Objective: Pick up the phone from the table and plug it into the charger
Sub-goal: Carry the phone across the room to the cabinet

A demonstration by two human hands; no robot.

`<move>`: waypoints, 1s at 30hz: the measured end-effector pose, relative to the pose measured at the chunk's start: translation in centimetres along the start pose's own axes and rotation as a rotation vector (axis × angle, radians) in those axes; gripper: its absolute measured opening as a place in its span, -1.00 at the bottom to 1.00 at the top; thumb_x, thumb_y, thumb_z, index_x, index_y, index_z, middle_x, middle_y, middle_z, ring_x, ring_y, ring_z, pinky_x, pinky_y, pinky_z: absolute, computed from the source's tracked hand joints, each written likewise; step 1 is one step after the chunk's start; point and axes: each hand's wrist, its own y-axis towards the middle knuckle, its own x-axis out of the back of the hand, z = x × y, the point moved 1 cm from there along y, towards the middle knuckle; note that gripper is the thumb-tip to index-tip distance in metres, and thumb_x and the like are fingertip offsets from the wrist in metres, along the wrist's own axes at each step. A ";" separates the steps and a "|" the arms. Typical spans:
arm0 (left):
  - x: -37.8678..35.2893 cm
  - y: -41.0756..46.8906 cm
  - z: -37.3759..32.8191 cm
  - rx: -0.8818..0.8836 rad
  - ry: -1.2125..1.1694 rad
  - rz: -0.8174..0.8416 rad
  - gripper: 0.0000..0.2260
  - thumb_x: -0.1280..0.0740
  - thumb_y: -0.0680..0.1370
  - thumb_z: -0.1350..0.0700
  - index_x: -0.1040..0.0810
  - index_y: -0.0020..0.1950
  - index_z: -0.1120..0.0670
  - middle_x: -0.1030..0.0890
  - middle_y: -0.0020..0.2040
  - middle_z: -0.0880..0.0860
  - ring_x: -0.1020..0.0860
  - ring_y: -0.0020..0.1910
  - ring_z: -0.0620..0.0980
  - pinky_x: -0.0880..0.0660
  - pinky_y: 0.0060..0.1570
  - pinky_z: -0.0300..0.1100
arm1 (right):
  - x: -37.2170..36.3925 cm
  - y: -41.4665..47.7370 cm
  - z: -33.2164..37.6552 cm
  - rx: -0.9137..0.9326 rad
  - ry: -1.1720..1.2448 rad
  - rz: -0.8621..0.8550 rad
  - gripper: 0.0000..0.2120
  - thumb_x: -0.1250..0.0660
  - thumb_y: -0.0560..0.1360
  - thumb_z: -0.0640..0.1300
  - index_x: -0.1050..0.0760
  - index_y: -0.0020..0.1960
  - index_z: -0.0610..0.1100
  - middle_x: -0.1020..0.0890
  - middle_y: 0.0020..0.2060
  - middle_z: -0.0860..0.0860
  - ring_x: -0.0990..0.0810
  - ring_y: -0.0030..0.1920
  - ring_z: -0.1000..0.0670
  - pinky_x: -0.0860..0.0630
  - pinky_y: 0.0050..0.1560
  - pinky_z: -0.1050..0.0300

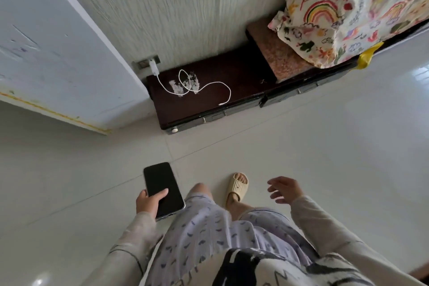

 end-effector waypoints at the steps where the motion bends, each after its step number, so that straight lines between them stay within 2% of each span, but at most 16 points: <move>1: -0.1 -0.3 0.4 0.024 -0.025 -0.019 -0.86 -0.40 0.41 0.30 -0.44 -0.23 0.19 -0.54 -0.13 0.20 -0.50 -0.06 0.14 -0.47 -0.03 -0.04 | 0.6 0.4 1.0 0.012 -0.021 0.015 -0.70 -0.11 0.55 -0.33 -0.41 -0.31 -0.12 -0.47 -0.39 -0.07 -0.43 -0.74 0.25 -0.33 -0.67 0.43; 4: -0.5 -0.8 1.4 0.099 -0.087 -0.075 -0.79 -0.40 0.41 0.29 -0.44 -0.02 0.24 -0.52 -0.01 0.24 -0.50 -0.03 0.15 -0.46 0.08 0.04 | 1.7 1.8 3.9 0.033 -0.105 0.061 -0.69 -0.10 0.55 -0.32 -0.41 -0.32 -0.11 -0.47 -0.38 -0.06 -0.44 -0.73 0.26 -0.34 -0.65 0.43; 8: -1.4 -0.6 0.9 0.141 -0.126 -0.113 -0.78 -0.40 0.41 0.30 -0.44 0.00 0.24 -0.51 0.00 0.23 -0.49 -0.04 0.15 -0.45 0.05 0.03 | 2.3 3.6 6.9 0.027 -0.146 0.077 -0.69 -0.09 0.56 -0.31 -0.42 -0.31 -0.11 -0.48 -0.38 -0.05 -0.44 -0.73 0.26 -0.36 -0.62 0.40; 10: -2.0 0.0 -0.3 0.152 -0.118 -0.120 -0.76 -0.41 0.40 0.31 -0.47 0.03 0.26 -0.51 0.00 0.22 -0.49 -0.03 0.14 -0.46 0.11 0.06 | 2.2 4.4 7.9 0.007 -0.167 0.079 -0.71 -0.09 0.56 -0.30 -0.43 -0.28 -0.13 -0.48 -0.37 -0.05 -0.44 -0.73 0.25 -0.36 -0.60 0.38; 11: -2.4 0.3 -1.0 0.151 -0.122 -0.121 -0.78 -0.41 0.40 0.31 -0.49 0.02 0.29 -0.51 0.00 0.22 -0.49 -0.03 0.14 -0.46 0.14 0.07 | 2.2 4.7 8.2 -0.003 -0.174 0.079 -0.72 -0.09 0.56 -0.30 -0.43 -0.27 -0.14 -0.48 -0.38 -0.05 -0.44 -0.73 0.25 -0.36 -0.60 0.38; 13: -3.1 0.9 -3.1 0.137 -0.137 -0.101 -0.89 -0.40 0.41 0.32 -0.49 -0.14 0.24 -0.51 -0.01 0.20 -0.49 -0.03 0.11 -0.46 0.07 0.00 | 2.0 5.4 8.8 -0.034 -0.169 0.070 -0.70 -0.09 0.56 -0.30 -0.42 -0.30 -0.13 -0.48 -0.38 -0.06 -0.43 -0.74 0.24 -0.36 -0.62 0.37; 15: -3.9 1.9 -5.6 0.089 -0.135 -0.087 -0.86 -0.39 0.41 0.31 -0.44 -0.22 0.16 -0.51 -0.02 0.19 -0.49 -0.04 0.08 -0.41 -0.04 -0.10 | 1.8 6.1 9.7 -0.074 -0.153 0.042 -0.70 -0.11 0.55 -0.30 -0.42 -0.33 -0.13 -0.47 -0.39 -0.07 -0.42 -0.75 0.22 -0.35 -0.59 0.34; 17: -4.9 2.6 -8.3 0.045 -0.136 -0.068 -0.84 -0.39 0.42 0.31 -0.43 -0.23 0.15 -0.51 -0.04 0.19 -0.49 -0.07 0.08 -0.40 -0.08 -0.11 | 1.7 6.7 10.2 -0.112 -0.128 0.007 -0.70 -0.11 0.54 -0.31 -0.42 -0.34 -0.15 -0.47 -0.40 -0.10 -0.41 -0.77 0.18 -0.31 -0.46 0.27; 19: -5.7 3.4 -11.1 0.027 -0.153 -0.029 -0.83 -0.39 0.41 0.31 -0.42 -0.24 0.13 -0.52 -0.05 0.20 -0.51 -0.16 0.11 -0.45 -0.12 -0.10 | 1.8 7.2 10.6 -0.142 -0.134 -0.014 -0.69 -0.11 0.53 -0.32 -0.41 -0.36 -0.16 -0.45 -0.42 -0.11 -0.39 -0.79 0.16 -0.24 -0.41 0.26; 21: -6.4 4.3 -13.0 0.006 -0.124 -0.008 -0.82 -0.40 0.41 0.30 -0.41 -0.25 0.12 -0.52 -0.05 0.19 -0.51 -0.15 0.12 -0.49 -0.09 -0.06 | 2.2 7.7 10.9 -0.149 -0.137 -0.038 -0.69 -0.11 0.54 -0.33 -0.40 -0.36 -0.17 -0.44 -0.43 -0.11 -0.37 -0.80 0.17 -0.26 -0.49 0.32; 24: -7.5 5.6 -16.1 -0.026 -0.086 0.010 -0.80 -0.41 0.40 0.28 -0.42 -0.07 0.19 -0.52 -0.02 0.17 -0.49 -0.05 0.12 -0.47 0.07 -0.01 | 2.3 8.6 12.4 -0.154 -0.110 -0.076 -0.70 -0.14 0.53 -0.33 -0.40 -0.36 -0.16 -0.43 -0.43 -0.12 -0.37 -0.81 0.17 -0.25 -0.66 0.44; 30: -8.5 6.9 -19.1 -0.057 -0.056 0.032 -0.76 -0.41 0.40 0.27 -0.40 -0.03 0.20 -0.52 -0.04 0.17 -0.49 -0.06 0.11 -0.46 0.04 -0.03 | 1.3 9.6 14.6 -0.159 -0.128 -0.054 -0.70 -0.14 0.52 -0.31 -0.41 -0.35 -0.14 -0.45 -0.42 -0.10 -0.39 -0.79 0.20 -0.24 -0.40 0.29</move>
